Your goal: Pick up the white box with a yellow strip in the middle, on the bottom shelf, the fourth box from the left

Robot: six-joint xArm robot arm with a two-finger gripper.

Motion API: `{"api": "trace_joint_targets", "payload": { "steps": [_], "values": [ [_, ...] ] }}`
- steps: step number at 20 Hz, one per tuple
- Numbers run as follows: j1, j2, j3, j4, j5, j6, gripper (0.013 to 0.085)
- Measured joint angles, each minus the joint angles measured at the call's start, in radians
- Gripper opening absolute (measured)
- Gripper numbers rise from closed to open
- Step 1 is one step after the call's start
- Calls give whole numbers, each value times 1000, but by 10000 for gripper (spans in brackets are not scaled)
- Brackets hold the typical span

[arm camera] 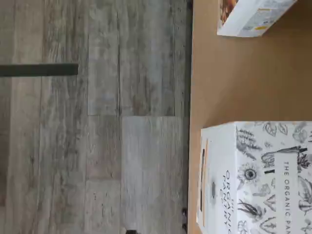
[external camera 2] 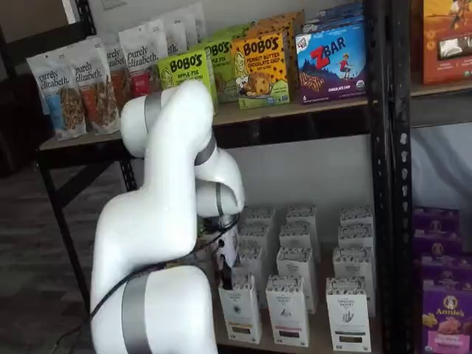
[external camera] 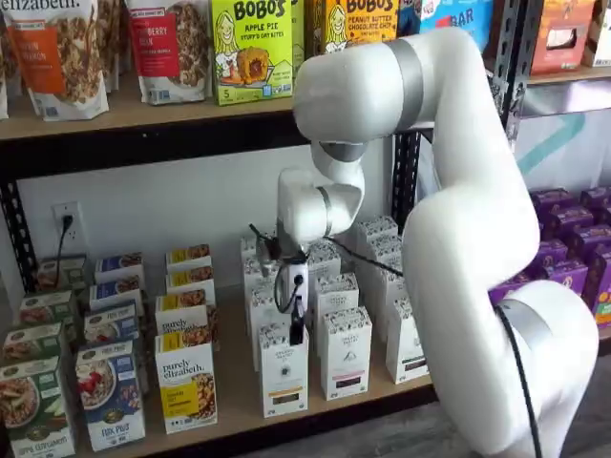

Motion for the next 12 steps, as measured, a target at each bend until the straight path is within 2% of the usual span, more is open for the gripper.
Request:
{"api": "trace_joint_targets", "payload": {
  "steps": [4, 9, 12],
  "values": [
    [-9, 10, -45, 26, 97, -27, 850],
    [-12, 16, -49, 67, 74, -66, 850],
    [-9, 36, -68, 77, 63, -72, 850]
  ]
}}
